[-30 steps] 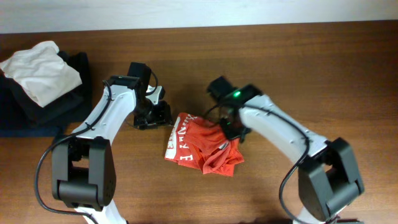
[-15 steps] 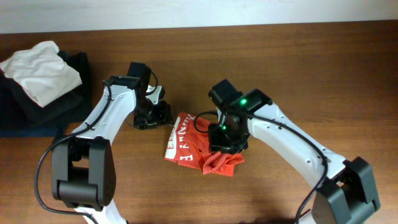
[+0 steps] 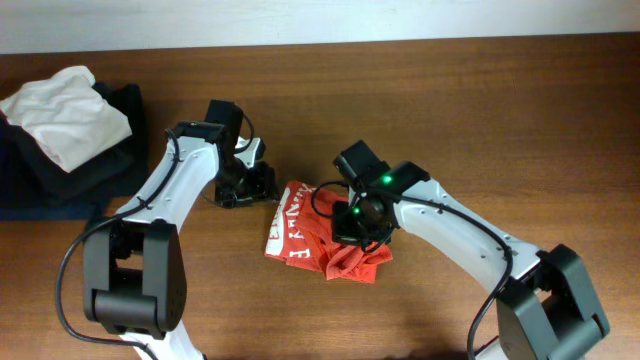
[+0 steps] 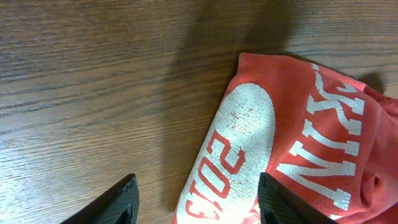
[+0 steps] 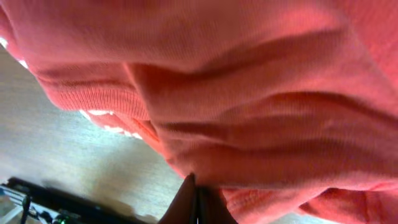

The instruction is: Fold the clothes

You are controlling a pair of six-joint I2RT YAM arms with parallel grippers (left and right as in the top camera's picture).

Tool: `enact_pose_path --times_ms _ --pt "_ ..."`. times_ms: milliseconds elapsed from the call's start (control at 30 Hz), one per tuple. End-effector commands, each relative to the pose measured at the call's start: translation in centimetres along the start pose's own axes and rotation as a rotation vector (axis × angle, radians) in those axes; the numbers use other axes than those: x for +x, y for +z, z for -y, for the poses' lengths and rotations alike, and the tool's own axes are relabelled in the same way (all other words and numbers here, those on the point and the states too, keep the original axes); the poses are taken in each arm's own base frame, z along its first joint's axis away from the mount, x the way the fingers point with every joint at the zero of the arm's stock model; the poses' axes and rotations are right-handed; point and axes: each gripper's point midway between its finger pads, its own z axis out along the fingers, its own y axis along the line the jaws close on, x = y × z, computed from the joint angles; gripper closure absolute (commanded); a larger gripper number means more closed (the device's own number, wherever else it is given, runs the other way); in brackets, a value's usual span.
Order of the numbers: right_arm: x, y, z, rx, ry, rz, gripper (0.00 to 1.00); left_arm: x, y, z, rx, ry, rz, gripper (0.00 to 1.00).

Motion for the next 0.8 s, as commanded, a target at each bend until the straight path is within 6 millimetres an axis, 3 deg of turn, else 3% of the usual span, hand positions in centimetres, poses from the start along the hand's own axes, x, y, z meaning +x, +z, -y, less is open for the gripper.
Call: enact_pose_path --times_ms 0,67,100,200,267,300,367,400,600,700,767 --pt "-3.0 -2.3 2.3 -0.032 0.050 0.042 0.96 0.3 0.4 -0.3 -0.006 0.001 -0.014 0.39" --pt "-4.6 -3.9 4.1 -0.064 0.077 0.060 0.96 0.3 0.4 -0.3 -0.006 0.001 -0.014 0.39" --pt "-5.9 -4.9 6.4 -0.063 0.107 0.088 0.96 0.2 0.4 -0.2 -0.006 0.001 -0.014 0.39" --pt "-7.2 -5.9 9.1 -0.043 0.130 0.127 0.64 0.2 0.4 -0.3 -0.007 0.001 -0.014 0.39" --pt "-7.4 -6.1 11.6 0.070 0.151 0.148 0.61 0.3 0.4 -0.3 -0.006 0.001 -0.014 0.39" --pt "-6.9 -6.1 11.5 0.060 0.154 0.127 0.62 0.3 0.4 -0.3 -0.006 0.001 -0.015 0.39" --pt "-4.4 -5.8 7.3 -0.140 -0.002 0.008 0.57 0.3 0.4 -0.2 -0.006 0.001 -0.015 0.39" --pt "-3.8 -5.7 6.4 -0.169 -0.013 -0.018 0.55 0.3 0.4 -0.3 -0.007 0.001 -0.015 0.39" --pt "-4.1 -3.8 4.8 -0.119 -0.062 0.012 0.49 0.3 0.4 -0.3 -0.007 -0.001 -0.018 0.39" --pt "-3.8 -2.1 4.5 -0.122 -0.059 -0.020 0.53 0.4 0.4 -0.3 -0.007 -0.001 -0.019 0.39" --pt "-3.9 -1.7 3.6 -0.157 -0.077 -0.023 0.96 0.4 0.4 -0.3 -0.006 -0.001 -0.019 0.39"
